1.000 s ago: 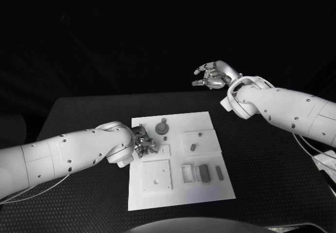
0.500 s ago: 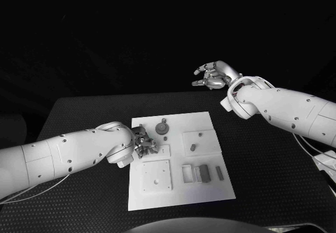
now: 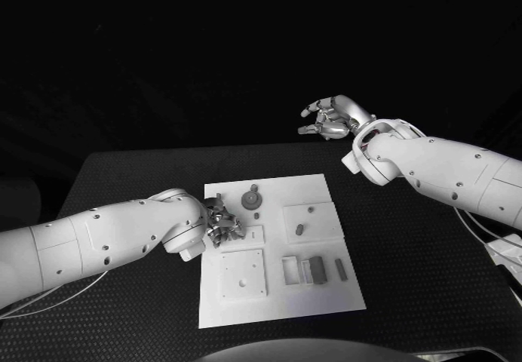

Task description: Assemble the parts on the task board

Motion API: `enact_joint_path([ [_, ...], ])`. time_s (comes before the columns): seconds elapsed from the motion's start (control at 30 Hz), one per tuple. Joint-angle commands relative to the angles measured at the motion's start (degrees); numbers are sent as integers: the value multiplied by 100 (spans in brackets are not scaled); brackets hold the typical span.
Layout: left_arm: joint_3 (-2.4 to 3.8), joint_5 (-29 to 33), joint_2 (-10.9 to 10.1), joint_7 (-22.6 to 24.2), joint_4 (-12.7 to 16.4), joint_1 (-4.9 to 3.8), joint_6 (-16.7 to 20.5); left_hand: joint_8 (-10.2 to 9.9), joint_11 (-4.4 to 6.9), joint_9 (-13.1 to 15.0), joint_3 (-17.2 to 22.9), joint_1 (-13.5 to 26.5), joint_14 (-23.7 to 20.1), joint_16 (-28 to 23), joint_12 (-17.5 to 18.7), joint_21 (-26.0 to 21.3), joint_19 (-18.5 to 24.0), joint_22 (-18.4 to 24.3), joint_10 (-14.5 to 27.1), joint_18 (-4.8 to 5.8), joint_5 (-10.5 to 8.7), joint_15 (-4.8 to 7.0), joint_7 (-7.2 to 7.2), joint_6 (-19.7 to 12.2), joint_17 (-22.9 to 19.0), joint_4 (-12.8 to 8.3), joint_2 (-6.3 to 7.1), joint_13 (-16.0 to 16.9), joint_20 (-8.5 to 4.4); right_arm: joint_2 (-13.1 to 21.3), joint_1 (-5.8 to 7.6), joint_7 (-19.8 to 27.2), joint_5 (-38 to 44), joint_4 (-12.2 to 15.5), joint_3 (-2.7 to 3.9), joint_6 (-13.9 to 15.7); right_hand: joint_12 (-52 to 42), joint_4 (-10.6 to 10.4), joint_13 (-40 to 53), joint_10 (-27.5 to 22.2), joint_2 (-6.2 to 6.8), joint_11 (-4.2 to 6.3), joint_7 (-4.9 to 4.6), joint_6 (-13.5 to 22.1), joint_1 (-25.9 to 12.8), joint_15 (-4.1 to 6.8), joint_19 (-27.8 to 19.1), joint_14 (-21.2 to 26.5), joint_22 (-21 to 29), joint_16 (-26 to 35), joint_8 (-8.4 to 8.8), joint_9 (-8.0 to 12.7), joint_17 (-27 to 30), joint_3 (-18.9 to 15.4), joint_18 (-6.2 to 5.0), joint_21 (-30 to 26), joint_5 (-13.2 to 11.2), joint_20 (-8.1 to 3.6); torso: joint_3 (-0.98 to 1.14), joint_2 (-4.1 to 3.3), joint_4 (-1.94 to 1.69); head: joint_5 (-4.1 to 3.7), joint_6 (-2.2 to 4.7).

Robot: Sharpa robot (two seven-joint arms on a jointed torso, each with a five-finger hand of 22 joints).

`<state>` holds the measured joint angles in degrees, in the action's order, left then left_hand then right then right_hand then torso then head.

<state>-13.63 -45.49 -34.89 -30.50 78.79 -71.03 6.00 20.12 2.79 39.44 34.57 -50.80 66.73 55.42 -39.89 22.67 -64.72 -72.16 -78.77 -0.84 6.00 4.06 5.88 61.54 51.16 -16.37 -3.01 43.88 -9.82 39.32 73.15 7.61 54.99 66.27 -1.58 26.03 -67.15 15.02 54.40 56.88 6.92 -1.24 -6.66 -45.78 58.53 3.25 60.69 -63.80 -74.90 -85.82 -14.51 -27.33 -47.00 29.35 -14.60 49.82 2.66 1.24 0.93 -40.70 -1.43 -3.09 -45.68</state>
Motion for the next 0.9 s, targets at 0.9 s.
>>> enact_joint_path([
  [0.9, -1, 315, 338, -151, -397, -254, -1044, -5, 188, 126, 24, -46, -59, 263, -118, -38, -97, -126, 80, -85, 252, 29, -445, 607, -220, -10, -64, -15, -8, -92, -1, 42, -5, -94, 3, -141, -27, 61, -9, -424, -83, -170, -270, -296, 23, -1, -47, 36, -99, 19, 5, 9, -3, 4, -39, -39, 23, -5, 4, -3, -2, -7, -7],
])
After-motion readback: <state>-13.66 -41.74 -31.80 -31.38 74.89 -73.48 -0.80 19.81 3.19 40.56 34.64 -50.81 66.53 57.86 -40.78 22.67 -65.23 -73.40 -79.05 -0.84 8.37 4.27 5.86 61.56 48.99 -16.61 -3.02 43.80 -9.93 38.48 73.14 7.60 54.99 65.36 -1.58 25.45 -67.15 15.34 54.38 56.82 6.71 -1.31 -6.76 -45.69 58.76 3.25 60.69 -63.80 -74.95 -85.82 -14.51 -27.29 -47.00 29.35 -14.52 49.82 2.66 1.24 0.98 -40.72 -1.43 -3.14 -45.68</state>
